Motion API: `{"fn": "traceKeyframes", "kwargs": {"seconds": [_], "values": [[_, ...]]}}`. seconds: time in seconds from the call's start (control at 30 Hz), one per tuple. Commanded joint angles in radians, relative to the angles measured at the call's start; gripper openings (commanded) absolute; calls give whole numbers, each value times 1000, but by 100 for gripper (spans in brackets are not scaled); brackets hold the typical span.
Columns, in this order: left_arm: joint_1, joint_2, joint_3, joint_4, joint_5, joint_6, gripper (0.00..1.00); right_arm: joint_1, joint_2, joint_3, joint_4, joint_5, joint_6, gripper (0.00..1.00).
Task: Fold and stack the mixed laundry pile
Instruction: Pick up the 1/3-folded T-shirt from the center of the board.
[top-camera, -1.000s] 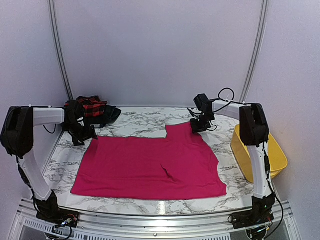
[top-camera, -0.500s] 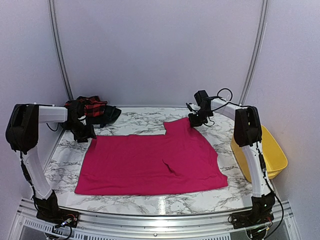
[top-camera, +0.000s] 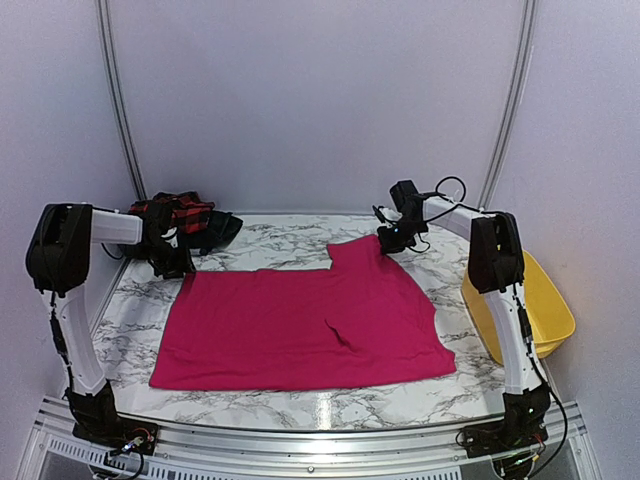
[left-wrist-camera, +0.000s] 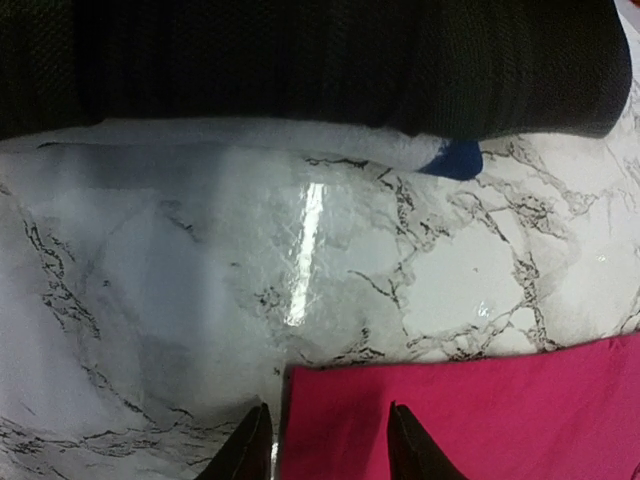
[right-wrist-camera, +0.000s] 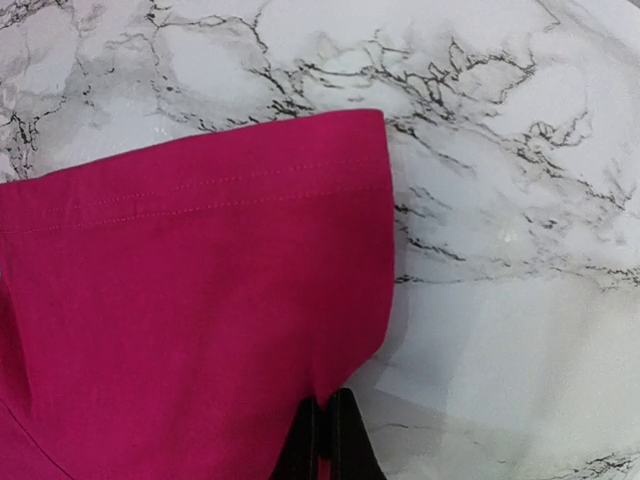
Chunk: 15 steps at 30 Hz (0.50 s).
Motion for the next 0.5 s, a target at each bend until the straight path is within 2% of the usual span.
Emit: {"fn": "traceKeyframes", "kwargs": {"seconds": [0.0,0.2,0.3,0.43,0.47], "values": [[1,35,23,15,40,24,38,-11,30,-7,-29,-23,4,0],[1,66,27,19,57,24,29,-31,30,2,-23,-34,11,0],[1,75,33,18,58,25,20,-40,31,6,-22,-43,13,0],[1,74,44,20,60,26,0,-44,28,19,-19,-62,17,0],[1,70,49,20,59,27,0,-45,29,28,-19,-70,20,0]]}}
